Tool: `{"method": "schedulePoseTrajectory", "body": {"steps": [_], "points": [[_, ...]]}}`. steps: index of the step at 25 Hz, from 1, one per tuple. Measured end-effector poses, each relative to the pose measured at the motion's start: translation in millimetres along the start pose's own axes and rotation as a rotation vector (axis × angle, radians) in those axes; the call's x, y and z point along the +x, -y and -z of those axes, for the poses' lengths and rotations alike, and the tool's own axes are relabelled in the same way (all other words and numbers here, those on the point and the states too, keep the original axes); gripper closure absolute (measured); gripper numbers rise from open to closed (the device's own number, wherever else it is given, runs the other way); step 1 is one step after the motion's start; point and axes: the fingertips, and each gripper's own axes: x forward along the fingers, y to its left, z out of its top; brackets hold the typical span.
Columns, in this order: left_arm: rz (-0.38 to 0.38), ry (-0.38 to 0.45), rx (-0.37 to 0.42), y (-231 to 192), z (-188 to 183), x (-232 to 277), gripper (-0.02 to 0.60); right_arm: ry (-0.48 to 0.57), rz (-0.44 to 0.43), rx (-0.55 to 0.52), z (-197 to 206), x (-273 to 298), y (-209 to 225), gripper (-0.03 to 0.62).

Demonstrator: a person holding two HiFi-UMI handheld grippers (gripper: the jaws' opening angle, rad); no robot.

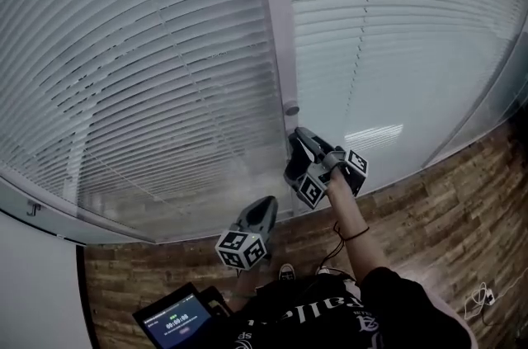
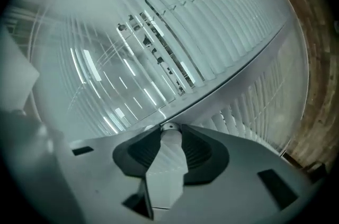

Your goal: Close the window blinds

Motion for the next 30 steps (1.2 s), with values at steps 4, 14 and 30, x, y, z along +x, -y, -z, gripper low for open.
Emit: {"method": "schedulePoseTrajectory", "body": {"steps": [4, 14, 30], "points": [[-0.006, -0.001, 0.0, -1.4, 0.0, -2.8, 0.568, -0.008, -0.023, 0.099, 2.0, 2.0, 2.2, 0.461], [-0.021, -0.001, 0.006, 9.5, 9.5, -16.5, 0.568, -0.066, 0.121, -0.619, -1.8, -25.8, 8.2, 0.459], [-0.081, 0.002, -0.008, 77.7, 45.6, -29.4, 0.568, -0.293, 0.51, -1.464, -14.2, -173.8, 58.8, 0.476]]}}
